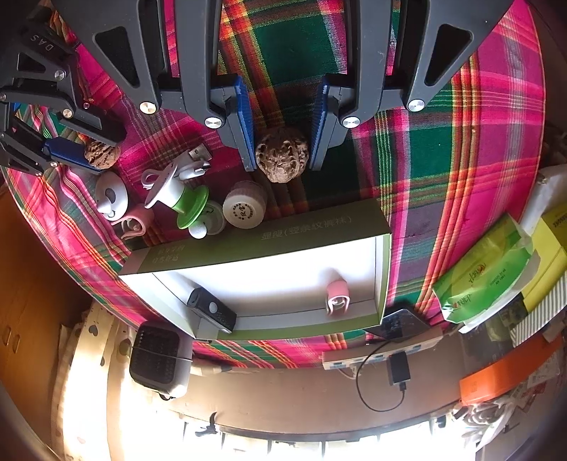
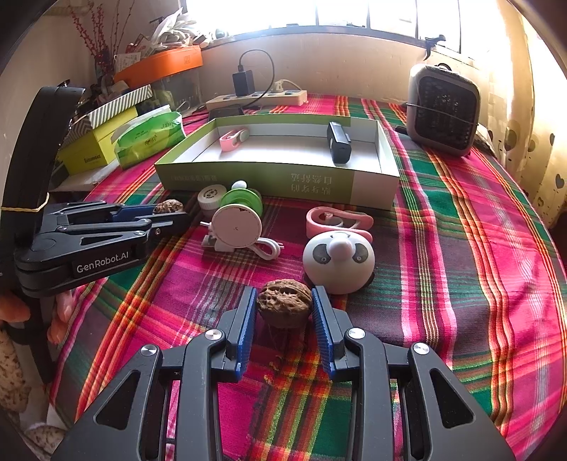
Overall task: Organize objects
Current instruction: 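Lift both walnuts and carry them over the white box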
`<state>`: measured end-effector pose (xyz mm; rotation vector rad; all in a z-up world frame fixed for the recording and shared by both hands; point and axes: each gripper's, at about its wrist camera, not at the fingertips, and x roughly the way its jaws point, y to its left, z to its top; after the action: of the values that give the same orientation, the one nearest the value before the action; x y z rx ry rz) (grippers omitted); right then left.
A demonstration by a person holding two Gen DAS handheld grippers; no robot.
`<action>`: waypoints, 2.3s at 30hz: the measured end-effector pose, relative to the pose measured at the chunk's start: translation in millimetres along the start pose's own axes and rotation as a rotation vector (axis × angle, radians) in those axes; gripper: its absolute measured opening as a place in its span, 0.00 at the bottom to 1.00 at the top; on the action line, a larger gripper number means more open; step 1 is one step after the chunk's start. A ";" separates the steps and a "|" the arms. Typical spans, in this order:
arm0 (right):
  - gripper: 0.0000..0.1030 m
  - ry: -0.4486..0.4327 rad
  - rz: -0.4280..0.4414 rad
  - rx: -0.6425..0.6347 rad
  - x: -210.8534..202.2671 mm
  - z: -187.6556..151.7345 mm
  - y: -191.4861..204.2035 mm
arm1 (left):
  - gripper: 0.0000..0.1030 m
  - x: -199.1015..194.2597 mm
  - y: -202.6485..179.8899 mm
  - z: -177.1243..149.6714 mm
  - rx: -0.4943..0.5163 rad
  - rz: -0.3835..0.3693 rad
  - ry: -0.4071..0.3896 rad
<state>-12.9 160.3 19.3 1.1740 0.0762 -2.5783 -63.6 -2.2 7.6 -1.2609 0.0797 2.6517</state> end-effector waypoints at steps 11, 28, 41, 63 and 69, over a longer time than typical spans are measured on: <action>0.32 -0.020 0.006 0.013 -5.0 1.6 -2.2 | 0.26 -10.1 -5.1 -0.1 0.005 0.016 -0.024; 0.32 -0.068 0.008 0.003 -21.5 14.2 -1.8 | 0.26 -31.8 -17.2 4.8 0.021 0.010 -0.066; 0.32 -0.096 0.011 -0.005 -26.8 34.8 -9.0 | 0.26 -35.3 -17.6 21.7 0.011 0.008 -0.076; 0.32 -0.074 0.018 -0.037 5.0 95.3 -23.5 | 0.26 -5.9 -4.1 72.4 -0.001 -0.027 -0.067; 0.32 -0.064 0.004 -0.076 20.5 115.7 -25.0 | 0.26 10.2 3.5 87.1 -0.018 -0.040 -0.055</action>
<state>-117.2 158.8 78.8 1.0633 0.1565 -2.5833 -137.0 7.8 54.7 -1.1813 0.0222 2.6572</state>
